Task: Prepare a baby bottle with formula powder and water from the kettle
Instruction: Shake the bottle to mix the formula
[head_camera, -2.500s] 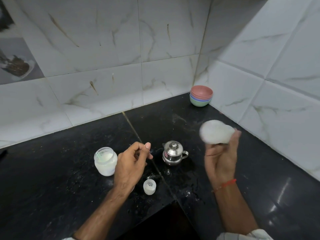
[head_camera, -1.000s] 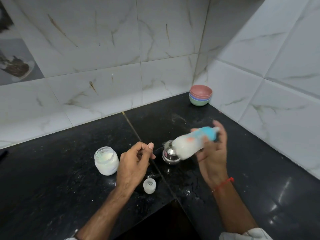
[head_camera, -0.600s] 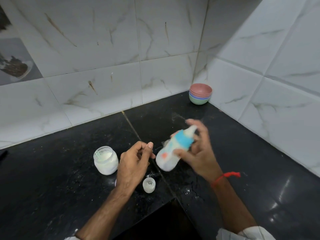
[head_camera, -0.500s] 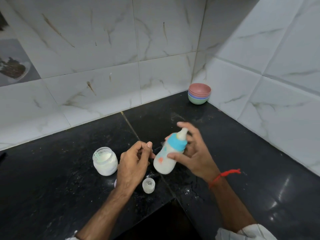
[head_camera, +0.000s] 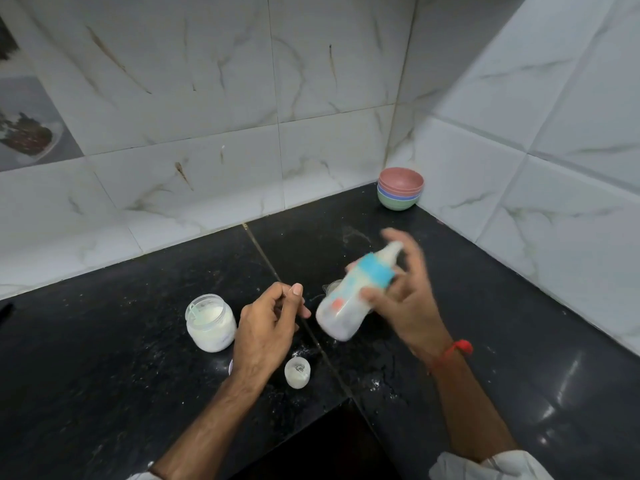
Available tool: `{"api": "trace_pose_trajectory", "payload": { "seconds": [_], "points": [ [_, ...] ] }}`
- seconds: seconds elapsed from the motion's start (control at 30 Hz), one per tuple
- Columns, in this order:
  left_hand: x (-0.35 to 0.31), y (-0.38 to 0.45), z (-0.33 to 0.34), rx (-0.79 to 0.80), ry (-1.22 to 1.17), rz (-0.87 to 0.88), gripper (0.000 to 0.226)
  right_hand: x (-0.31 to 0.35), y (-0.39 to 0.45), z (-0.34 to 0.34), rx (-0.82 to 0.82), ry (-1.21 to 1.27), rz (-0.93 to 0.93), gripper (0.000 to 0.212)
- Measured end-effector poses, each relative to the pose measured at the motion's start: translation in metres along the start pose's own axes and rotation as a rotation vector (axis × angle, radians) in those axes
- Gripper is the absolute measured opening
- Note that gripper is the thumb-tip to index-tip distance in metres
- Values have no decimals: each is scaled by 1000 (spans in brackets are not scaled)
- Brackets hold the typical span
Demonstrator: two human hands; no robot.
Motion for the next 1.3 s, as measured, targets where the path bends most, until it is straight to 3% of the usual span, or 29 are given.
{"api": "trace_pose_trajectory", "payload": {
  "seconds": [0.07,0.1,0.17,0.27,0.33,0.4,0.43,0.5,0.6,0.67,0.73,0.87,0.93,0.97,1.03,1.07,1.2,1.23,1.3],
  "points": [
    [0,0,0,6,6,4,32,6,0,2,224,-245,39,86],
    [-1,0,-1,7,5,7,32,9,2,2,200,-225,34,86],
    [-2,0,-3,-4,-3,12,33,9,4,-2,-62,18,-8,78],
    [-1,0,-6,-21,-23,6,31,2,5,-20,-532,620,-17,50],
    [-1,0,-8,-23,-22,5,32,-1,6,-30,-692,1064,-39,43],
    [1,-1,-10,-24,-16,-4,31,-2,5,-29,-730,1158,-81,40],
    [2,-1,-10,-23,-14,-11,31,-2,4,-25,-705,1047,-72,37],
    [3,0,-9,-16,-11,-15,31,0,2,-16,-530,589,-52,40],
    [6,0,-4,9,-11,-19,29,4,-2,-6,59,-157,-38,79],
    [8,-1,-2,24,-13,-7,28,8,-4,-3,228,-307,4,85],
    [8,-2,-2,21,-15,0,28,8,-4,-2,57,-128,-26,80],
    [7,-3,-5,8,-21,-10,25,-1,-7,-22,-644,688,-51,57],
    [6,-3,-6,7,-29,-7,24,-5,-8,-30,-766,1053,-94,47],
    [6,-4,-6,6,-34,-6,23,-7,-9,-28,-775,1080,-99,46],
    [7,-3,-6,10,-38,-3,23,-12,-11,-20,-704,853,-53,47],
    [6,-2,-6,13,-36,-1,23,-12,-12,-15,-592,650,-55,49],
    [4,3,-3,15,-30,1,24,-8,-11,5,171,-182,-29,80],
    [4,3,-2,17,-31,7,26,-6,-10,7,264,-263,-18,83],
    [4,2,-3,16,-30,16,29,-2,-7,7,167,-154,-48,81]
  ]
}}
Point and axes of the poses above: each hand's wrist, its own y-axis towards the middle knuckle, its own z-axis out of the palm, x = y × z, the point moved 1 cm from there along y, towards the middle knuckle, and after that the axes turned 6 degrees about -y, right-handed, at the moved point
